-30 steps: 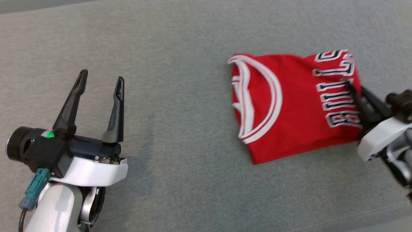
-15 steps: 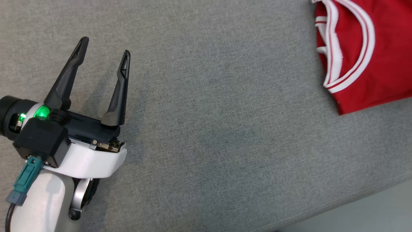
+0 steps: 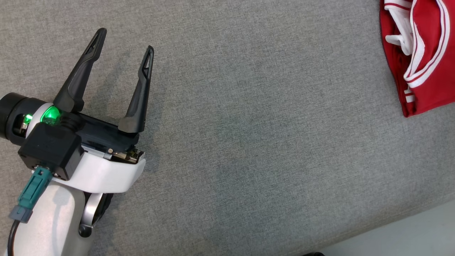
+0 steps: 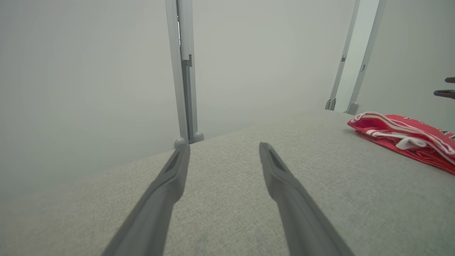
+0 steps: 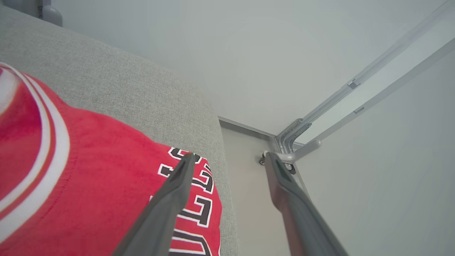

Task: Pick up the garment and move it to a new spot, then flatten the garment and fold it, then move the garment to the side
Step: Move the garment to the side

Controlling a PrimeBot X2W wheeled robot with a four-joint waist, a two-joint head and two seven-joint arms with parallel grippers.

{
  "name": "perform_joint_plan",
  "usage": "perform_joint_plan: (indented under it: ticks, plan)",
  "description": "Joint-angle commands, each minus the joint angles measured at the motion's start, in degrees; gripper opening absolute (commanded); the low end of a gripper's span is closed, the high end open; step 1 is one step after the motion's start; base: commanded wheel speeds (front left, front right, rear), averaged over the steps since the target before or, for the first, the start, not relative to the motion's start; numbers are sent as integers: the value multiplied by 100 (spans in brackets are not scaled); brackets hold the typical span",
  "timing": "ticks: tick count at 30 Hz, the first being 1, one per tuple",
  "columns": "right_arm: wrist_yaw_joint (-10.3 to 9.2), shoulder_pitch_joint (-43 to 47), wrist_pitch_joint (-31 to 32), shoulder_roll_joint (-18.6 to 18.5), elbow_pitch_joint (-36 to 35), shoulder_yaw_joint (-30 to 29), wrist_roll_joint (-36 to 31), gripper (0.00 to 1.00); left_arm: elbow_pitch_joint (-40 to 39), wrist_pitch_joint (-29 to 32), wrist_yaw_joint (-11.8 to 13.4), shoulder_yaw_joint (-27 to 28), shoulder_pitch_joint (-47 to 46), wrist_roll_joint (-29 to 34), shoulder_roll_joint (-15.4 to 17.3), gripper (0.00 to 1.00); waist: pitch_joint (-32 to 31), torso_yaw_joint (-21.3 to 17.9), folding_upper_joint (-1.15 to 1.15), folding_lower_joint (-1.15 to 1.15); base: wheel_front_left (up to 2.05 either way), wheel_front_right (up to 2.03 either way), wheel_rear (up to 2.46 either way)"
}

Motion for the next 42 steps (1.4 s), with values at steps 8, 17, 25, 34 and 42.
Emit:
perform_joint_plan:
  ticks: [8, 17, 25, 34, 42]
  plan:
    - [-6, 503, -37, 573, -803, -944, -15, 100, 208, -146, 70, 32, 132, -86, -21, 100, -342, -7, 0, 0, 0, 0, 0]
    - [-5, 1688, -38, 1572, -1884, -1697, 67, 100, 425, -323, 172, 36, 530, -233, -101, 100, -937, 124, 0, 0, 0, 0, 0]
    - [-5, 2529, -39, 2255, -2360, -1826, 257, 100, 613, -446, 280, 42, 925, -374, -179, 100, -1432, 213, 0, 0, 0, 0, 0]
    - [-5, 2956, -39, 2387, -2567, -1781, 326, 100, 784, -540, 379, 25, 1183, -505, -284, 100, -1848, 495, 0, 0, 0, 0, 0]
    - [-5, 3541, 248, 2556, -3070, -1825, 186, 100, 1012, -665, 523, 92, 1459, -654, -395, 100, -2358, 964, 0, 0, 0, 0, 0]
